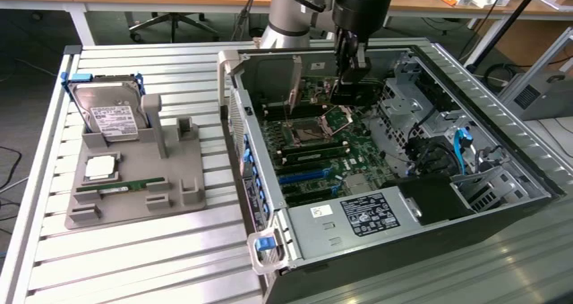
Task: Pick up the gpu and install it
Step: 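Insert the gpu into the slot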
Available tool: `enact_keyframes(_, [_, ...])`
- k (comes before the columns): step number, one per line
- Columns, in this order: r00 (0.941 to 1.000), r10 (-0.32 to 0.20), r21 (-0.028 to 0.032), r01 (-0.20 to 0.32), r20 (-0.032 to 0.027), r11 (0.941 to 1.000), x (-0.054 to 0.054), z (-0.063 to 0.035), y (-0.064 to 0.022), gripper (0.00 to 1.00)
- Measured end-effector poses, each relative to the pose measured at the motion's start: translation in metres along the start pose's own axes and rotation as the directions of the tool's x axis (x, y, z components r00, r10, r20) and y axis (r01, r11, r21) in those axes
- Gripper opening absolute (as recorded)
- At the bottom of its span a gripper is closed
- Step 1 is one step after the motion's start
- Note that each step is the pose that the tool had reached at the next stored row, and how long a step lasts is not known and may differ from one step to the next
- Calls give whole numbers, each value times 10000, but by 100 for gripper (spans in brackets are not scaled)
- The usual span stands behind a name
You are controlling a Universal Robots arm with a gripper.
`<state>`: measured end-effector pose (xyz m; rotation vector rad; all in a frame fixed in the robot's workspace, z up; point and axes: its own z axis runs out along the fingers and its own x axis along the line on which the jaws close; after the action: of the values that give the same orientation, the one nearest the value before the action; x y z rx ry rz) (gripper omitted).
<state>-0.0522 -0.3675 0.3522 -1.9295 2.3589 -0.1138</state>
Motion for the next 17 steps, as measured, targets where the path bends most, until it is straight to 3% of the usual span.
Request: enact_keyframes(17, [9986,-522,-4,523,20,9986,0,8,1,27])
